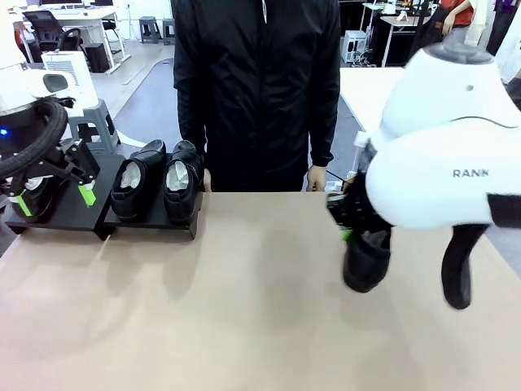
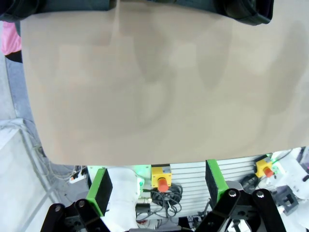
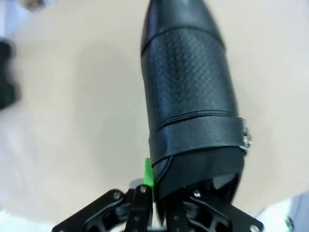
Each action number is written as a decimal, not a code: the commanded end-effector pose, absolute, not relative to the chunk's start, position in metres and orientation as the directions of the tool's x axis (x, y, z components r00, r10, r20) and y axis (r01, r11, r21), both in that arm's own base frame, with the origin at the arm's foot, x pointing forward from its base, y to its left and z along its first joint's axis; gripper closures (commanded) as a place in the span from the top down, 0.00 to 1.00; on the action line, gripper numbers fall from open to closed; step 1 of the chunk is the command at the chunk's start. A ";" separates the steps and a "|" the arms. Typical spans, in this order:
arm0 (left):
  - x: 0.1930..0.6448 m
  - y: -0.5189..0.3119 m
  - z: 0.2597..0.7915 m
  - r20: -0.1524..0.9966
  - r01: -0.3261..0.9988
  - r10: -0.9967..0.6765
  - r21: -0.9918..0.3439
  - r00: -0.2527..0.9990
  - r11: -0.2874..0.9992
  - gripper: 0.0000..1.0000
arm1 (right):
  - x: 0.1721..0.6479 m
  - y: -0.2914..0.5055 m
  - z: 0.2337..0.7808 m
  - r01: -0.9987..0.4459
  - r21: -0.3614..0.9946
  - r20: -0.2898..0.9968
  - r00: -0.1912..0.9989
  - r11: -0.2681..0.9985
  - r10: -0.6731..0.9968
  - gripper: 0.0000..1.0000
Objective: Organize the shoes by placing them on the stand.
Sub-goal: Pick up one Shoe and place it in the middle of the table.
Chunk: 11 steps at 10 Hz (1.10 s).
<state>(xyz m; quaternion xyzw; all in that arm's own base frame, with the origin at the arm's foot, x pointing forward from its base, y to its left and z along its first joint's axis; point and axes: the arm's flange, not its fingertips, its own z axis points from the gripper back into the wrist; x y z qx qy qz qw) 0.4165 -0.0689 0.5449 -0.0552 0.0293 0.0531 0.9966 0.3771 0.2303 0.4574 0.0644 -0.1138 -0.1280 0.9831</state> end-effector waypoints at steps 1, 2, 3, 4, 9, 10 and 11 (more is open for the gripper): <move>0.416 -0.067 0.546 -0.064 -0.098 0.091 -0.114 0.994 0.989 1.00 | 0.338 0.289 0.461 0.173 0.174 0.203 0.957 0.969 -0.207 0.00; 0.416 -0.067 0.546 -0.064 -0.098 0.091 -0.114 0.994 0.989 1.00 | 0.324 0.317 0.453 0.163 0.145 0.205 0.960 0.976 -0.191 0.00; 0.416 -0.067 0.546 -0.064 -0.098 0.091 -0.114 0.994 0.989 1.00 | 0.321 0.338 0.435 0.175 0.118 0.194 0.961 0.978 -0.195 0.00; 0.416 -0.067 0.546 -0.064 -0.098 0.091 -0.114 0.994 0.989 1.00 | 0.323 0.352 0.419 0.181 0.112 0.220 0.955 0.977 -0.202 0.00; 0.416 -0.067 0.546 -0.064 -0.098 0.091 -0.114 0.994 0.989 1.00 | 0.325 0.378 0.373 0.063 0.090 0.180 0.980 0.994 -0.079 0.00; 0.416 -0.067 0.546 -0.064 -0.098 0.091 -0.114 0.994 0.989 1.00 | 0.323 0.378 0.366 0.031 0.058 0.165 0.986 0.998 -0.040 0.08; 0.416 -0.067 0.546 -0.064 -0.098 0.091 -0.114 0.994 0.989 1.00 | 0.323 0.376 0.360 0.017 0.035 0.156 0.987 0.999 -0.023 0.26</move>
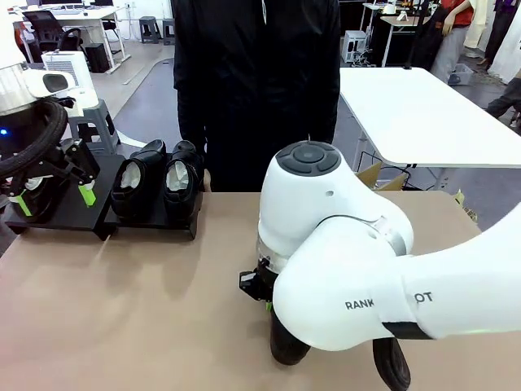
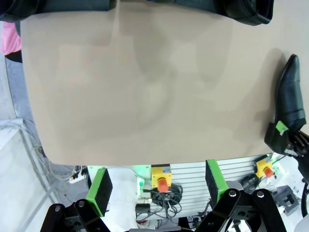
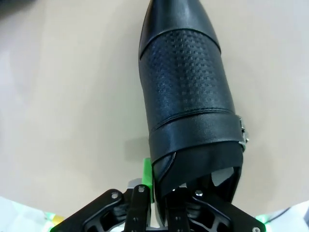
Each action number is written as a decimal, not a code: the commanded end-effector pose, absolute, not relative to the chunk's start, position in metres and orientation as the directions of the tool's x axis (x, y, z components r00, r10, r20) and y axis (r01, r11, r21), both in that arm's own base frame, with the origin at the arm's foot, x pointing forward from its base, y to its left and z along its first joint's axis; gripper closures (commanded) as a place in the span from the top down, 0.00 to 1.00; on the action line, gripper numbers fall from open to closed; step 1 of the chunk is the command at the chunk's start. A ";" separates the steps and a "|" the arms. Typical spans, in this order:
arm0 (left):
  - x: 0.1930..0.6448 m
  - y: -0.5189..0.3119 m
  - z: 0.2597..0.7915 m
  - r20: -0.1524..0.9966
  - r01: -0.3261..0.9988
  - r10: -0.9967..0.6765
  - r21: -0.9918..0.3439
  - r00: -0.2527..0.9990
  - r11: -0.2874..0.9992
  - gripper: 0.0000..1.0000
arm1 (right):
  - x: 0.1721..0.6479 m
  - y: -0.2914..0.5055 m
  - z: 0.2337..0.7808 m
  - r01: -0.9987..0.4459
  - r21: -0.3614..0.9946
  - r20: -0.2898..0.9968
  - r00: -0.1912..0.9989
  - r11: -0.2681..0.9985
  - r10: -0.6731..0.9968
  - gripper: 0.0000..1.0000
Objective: Organize the shoes by placing them on the stand.
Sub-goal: Pick up one Shoe and place it in the middle of the table.
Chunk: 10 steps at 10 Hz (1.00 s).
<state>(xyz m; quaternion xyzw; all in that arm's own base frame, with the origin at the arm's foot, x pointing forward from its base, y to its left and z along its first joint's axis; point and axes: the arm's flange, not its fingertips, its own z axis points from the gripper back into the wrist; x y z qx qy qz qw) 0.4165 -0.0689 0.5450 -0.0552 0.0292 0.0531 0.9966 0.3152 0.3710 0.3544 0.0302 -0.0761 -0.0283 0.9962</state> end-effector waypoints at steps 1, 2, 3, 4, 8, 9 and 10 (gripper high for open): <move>0.416 -0.067 0.546 -0.064 -0.098 0.091 -0.114 0.994 0.989 1.00 | 0.322 0.376 0.357 0.016 0.033 0.142 0.990 0.999 -0.020 0.44; 0.416 -0.067 0.546 -0.064 -0.098 0.091 -0.114 0.994 0.989 1.00 | 0.322 0.374 0.356 0.022 0.037 0.131 0.991 0.999 -0.026 0.62; 0.416 -0.067 0.546 -0.064 -0.098 0.091 -0.114 0.994 0.989 1.00 | 0.322 0.374 0.356 0.021 0.046 0.133 0.991 0.999 -0.027 0.80; 0.416 -0.067 0.546 -0.064 -0.098 0.091 -0.114 0.994 0.989 1.00 | 0.322 0.372 0.361 0.024 0.065 0.134 0.990 0.998 -0.033 0.98; 0.416 -0.067 0.546 -0.064 -0.098 0.091 -0.114 0.994 0.989 1.00 | 0.317 0.349 0.399 0.056 0.210 0.007 0.998 0.976 -0.059 1.00; 0.416 -0.067 0.546 -0.064 -0.098 0.091 -0.114 0.994 0.989 1.00 | 0.312 0.340 0.412 0.046 0.255 -0.025 0.999 0.966 -0.041 1.00; 0.416 -0.067 0.546 -0.064 -0.098 0.091 -0.114 0.994 0.989 1.00 | 0.325 0.363 0.383 0.057 0.171 0.071 0.995 0.984 -0.070 1.00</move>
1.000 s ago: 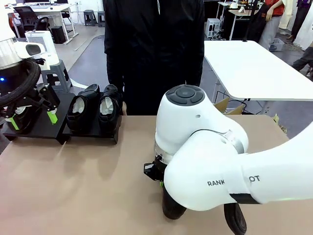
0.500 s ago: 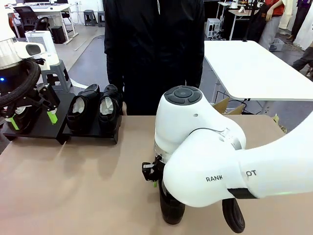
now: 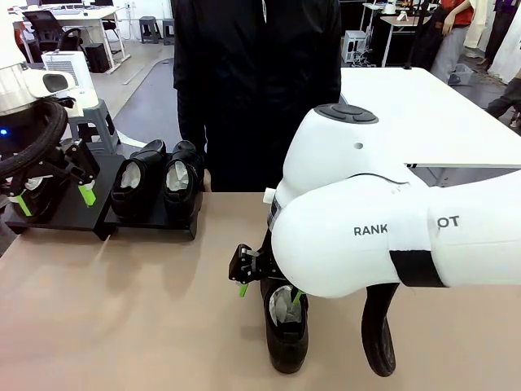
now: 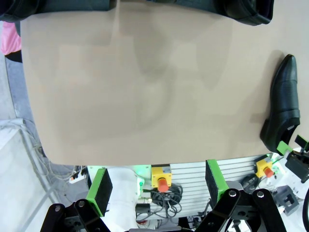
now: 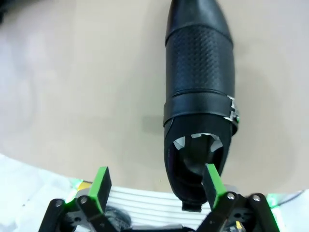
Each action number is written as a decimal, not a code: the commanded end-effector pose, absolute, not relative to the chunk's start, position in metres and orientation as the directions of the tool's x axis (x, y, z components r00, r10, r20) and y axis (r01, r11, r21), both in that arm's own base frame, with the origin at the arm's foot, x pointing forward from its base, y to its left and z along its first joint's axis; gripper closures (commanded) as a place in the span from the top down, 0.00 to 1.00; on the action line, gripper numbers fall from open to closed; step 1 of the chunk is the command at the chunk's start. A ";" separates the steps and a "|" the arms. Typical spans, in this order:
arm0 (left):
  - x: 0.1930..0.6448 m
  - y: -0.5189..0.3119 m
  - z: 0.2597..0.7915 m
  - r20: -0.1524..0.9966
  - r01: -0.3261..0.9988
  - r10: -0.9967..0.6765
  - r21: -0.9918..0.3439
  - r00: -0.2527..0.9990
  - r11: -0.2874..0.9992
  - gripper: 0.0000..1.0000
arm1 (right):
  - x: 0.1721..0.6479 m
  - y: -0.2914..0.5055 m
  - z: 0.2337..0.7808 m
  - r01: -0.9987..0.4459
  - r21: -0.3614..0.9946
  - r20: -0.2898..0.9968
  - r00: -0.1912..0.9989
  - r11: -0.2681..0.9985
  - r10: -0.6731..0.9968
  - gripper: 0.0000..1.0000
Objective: Organize the shoes by placing them on the stand.
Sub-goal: Pick up one Shoe and place it in the middle of the table, then place the Shoe from the middle of the table onto the Shoes Stand.
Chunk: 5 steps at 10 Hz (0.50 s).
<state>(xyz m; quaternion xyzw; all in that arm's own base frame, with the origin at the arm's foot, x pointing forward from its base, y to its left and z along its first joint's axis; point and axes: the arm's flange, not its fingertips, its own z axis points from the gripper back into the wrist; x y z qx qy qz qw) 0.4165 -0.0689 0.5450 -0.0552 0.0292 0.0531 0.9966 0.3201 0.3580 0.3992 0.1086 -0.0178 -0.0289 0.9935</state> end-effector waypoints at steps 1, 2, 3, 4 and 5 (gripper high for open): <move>0.416 -0.067 0.546 -0.064 -0.098 0.091 -0.114 0.994 0.989 1.00 | 0.325 0.363 0.383 0.057 0.171 0.071 0.995 0.984 -0.070 1.00; 0.416 -0.067 0.546 -0.064 -0.098 0.091 -0.114 0.994 0.989 1.00 | 0.325 0.363 0.383 0.057 0.171 0.071 0.995 0.984 -0.070 1.00; 0.416 -0.067 0.546 -0.064 -0.098 0.091 -0.114 0.994 0.989 1.00 | 0.325 0.363 0.383 0.057 0.171 0.071 0.995 0.984 -0.070 1.00; 0.416 -0.067 0.546 -0.064 -0.098 0.091 -0.114 0.994 0.989 1.00 | 0.325 0.363 0.383 0.057 0.171 0.071 0.995 0.984 -0.070 1.00; 0.416 -0.067 0.546 -0.064 -0.098 0.091 -0.114 0.994 0.989 1.00 | 0.325 0.363 0.383 0.057 0.171 0.071 0.995 0.984 -0.070 1.00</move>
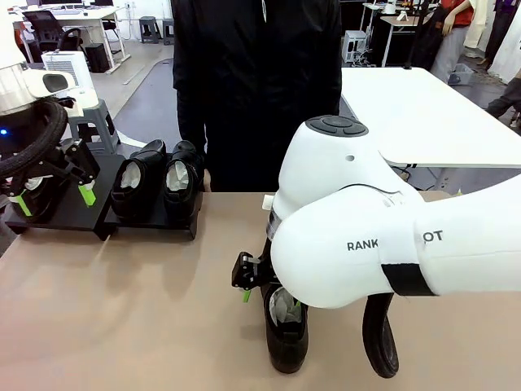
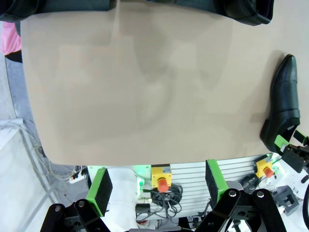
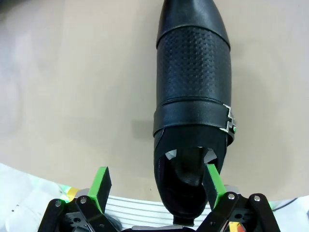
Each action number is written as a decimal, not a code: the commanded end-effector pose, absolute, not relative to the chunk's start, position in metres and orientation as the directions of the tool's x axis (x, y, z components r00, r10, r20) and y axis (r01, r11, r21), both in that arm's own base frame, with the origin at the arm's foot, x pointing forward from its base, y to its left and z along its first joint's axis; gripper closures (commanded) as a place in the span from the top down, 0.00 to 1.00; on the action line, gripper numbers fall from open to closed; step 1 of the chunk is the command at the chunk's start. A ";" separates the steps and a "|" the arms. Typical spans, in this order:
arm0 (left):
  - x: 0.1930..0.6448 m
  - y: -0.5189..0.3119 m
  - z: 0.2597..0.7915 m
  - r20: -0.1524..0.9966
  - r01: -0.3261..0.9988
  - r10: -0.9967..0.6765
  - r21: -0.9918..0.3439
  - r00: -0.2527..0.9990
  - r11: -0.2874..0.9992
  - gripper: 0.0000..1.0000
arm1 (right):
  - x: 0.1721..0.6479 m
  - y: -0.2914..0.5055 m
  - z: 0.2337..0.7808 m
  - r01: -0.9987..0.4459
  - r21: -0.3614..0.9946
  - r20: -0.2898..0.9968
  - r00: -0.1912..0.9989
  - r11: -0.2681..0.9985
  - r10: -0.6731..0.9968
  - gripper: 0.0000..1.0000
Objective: Organize the shoes by placing them on the stand.
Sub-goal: Place the Shoe from the middle of the table onto the Shoes Stand.
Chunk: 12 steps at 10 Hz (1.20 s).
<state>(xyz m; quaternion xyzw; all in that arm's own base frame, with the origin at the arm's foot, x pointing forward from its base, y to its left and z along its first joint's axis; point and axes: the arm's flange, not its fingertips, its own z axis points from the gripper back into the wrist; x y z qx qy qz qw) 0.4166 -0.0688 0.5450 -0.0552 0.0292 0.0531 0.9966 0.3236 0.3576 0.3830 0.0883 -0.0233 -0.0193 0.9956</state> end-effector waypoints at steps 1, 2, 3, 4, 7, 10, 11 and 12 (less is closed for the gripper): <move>0.416 -0.067 0.546 -0.064 -0.098 0.091 -0.114 0.994 0.989 1.00 | 0.325 0.363 0.383 0.057 0.171 0.071 0.995 0.984 -0.070 1.00; 0.416 -0.067 0.546 -0.064 -0.098 0.091 -0.114 0.994 0.989 1.00 | 0.325 0.363 0.383 0.057 0.171 0.071 0.995 0.984 -0.070 1.00; 0.416 -0.067 0.546 -0.064 -0.098 0.091 -0.114 0.994 0.989 1.00 | 0.325 0.363 0.383 0.057 0.171 0.071 0.995 0.984 -0.070 1.00; 0.416 -0.067 0.546 -0.064 -0.098 0.091 -0.114 0.994 0.989 1.00 | 0.324 0.358 0.383 0.037 0.175 0.045 0.998 0.984 -0.045 1.00; 0.398 -0.097 0.541 -0.079 -0.072 0.062 -0.136 0.995 0.988 1.00 | 0.336 0.221 0.472 0.138 0.174 0.281 0.942 0.975 -0.183 1.00; 0.308 -0.195 0.545 -0.275 -0.255 0.185 -0.245 0.943 0.935 1.00 | 0.363 0.126 0.480 0.366 0.214 0.258 0.873 0.906 -0.413 1.00; 0.295 -0.219 0.537 -0.336 -0.226 0.132 -0.258 0.933 0.940 1.00 | 0.375 0.111 0.469 0.413 0.213 0.209 0.866 0.885 -0.454 1.00; 0.299 -0.221 0.533 -0.315 -0.221 0.135 -0.256 0.939 0.941 1.00 | 0.384 0.100 0.460 0.471 0.220 0.155 0.848 0.855 -0.507 1.00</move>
